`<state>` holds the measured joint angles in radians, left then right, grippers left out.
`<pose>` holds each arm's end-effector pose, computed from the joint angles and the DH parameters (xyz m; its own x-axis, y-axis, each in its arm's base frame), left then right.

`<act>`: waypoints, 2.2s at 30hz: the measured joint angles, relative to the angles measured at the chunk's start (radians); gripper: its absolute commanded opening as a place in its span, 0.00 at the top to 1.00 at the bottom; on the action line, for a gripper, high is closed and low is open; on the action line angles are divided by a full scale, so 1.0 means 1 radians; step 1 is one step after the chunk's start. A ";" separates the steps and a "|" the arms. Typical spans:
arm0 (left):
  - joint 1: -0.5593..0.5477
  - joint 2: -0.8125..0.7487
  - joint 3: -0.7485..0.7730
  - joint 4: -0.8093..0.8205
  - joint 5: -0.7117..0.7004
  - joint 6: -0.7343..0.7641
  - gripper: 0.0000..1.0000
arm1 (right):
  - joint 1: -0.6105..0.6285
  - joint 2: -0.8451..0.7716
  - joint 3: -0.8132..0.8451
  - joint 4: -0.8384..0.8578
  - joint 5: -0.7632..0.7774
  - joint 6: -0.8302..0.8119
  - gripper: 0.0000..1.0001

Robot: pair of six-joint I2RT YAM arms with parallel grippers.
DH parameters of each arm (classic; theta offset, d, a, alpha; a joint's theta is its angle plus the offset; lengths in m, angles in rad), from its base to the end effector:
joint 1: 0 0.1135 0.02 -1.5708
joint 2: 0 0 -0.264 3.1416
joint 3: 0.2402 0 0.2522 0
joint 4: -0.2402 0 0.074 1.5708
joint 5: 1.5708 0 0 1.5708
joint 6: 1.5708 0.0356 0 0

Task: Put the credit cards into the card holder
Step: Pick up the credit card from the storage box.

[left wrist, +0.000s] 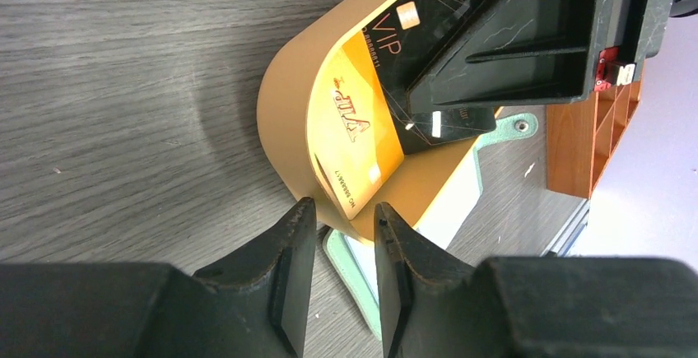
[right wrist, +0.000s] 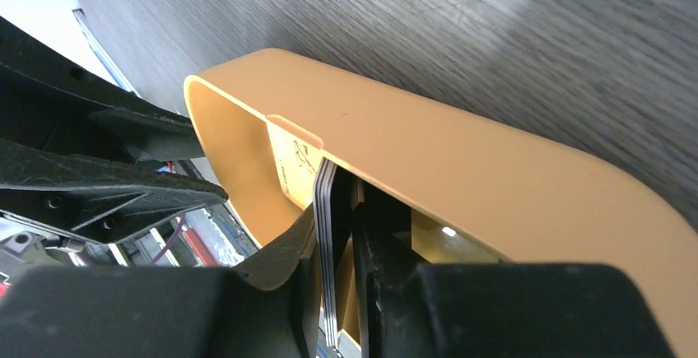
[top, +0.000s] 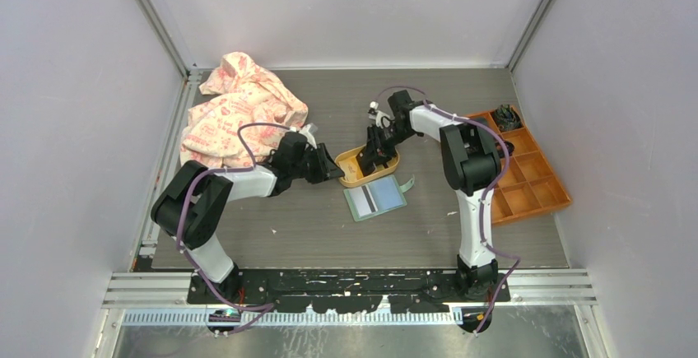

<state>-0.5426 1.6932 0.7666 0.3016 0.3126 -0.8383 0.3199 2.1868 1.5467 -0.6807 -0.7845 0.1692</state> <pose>0.2811 -0.1823 0.1526 -0.8592 -0.3081 -0.4085 0.0989 0.6834 -0.7233 0.3997 0.1589 0.1347 -0.9720 -0.1965 -0.1286 -0.2280 0.6594 0.7164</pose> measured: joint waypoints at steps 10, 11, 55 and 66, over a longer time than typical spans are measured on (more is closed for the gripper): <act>0.000 -0.062 0.000 -0.012 -0.003 0.007 0.63 | -0.061 0.000 0.000 0.008 -0.082 0.026 0.77; 0.000 -0.072 0.000 -0.014 -0.006 0.008 0.63 | -0.065 0.000 0.000 0.009 -0.086 0.027 0.77; 0.002 -0.401 -0.182 -0.027 -0.038 0.031 0.51 | -0.165 -0.068 -0.042 0.006 -0.015 0.029 0.95; 0.046 -0.465 -0.374 0.365 0.049 -0.077 0.31 | -0.174 -0.230 -0.078 0.018 -0.004 -0.030 0.96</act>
<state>-0.4965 1.2278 0.3923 0.6662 0.3618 -0.9157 0.1455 1.9568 1.4685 -0.6624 -0.7883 0.1394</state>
